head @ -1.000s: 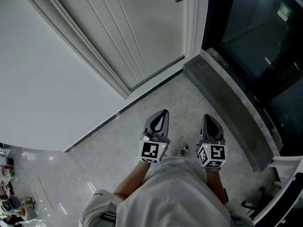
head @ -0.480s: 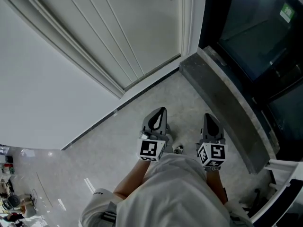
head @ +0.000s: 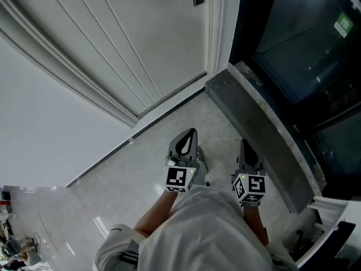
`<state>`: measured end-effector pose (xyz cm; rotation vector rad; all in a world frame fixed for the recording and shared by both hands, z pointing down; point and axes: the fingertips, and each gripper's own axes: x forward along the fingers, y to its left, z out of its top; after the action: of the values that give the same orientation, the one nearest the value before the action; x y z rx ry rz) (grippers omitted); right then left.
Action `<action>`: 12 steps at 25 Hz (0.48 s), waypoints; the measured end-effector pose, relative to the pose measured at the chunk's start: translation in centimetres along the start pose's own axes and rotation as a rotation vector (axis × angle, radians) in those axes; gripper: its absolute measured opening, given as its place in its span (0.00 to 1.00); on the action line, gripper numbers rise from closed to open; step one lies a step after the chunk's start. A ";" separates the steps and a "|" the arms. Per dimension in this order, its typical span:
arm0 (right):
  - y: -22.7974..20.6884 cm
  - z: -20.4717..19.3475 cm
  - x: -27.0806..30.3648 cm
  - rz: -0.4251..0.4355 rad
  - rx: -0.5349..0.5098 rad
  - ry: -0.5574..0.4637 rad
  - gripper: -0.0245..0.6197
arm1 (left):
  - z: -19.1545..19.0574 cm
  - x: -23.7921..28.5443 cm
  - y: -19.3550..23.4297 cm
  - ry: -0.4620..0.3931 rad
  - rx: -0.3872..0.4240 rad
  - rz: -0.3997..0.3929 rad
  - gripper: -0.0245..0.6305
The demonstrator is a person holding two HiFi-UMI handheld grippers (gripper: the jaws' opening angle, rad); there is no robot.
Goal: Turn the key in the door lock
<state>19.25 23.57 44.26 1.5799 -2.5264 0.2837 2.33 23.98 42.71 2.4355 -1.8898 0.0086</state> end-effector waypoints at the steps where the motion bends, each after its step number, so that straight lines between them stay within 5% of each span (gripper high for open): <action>1: -0.7 0.4 0.8 -0.002 -0.001 0.000 0.04 | 0.4 1.2 -0.1 -0.007 -0.002 -0.005 0.05; 12: -3.8 3.4 11.8 0.013 -0.025 0.020 0.04 | 1.6 12.6 4.0 -0.014 -0.004 -0.003 0.05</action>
<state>17.45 10.90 43.88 1.5438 -2.5160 0.2670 1.55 10.73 41.81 2.4428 -1.8893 -0.0115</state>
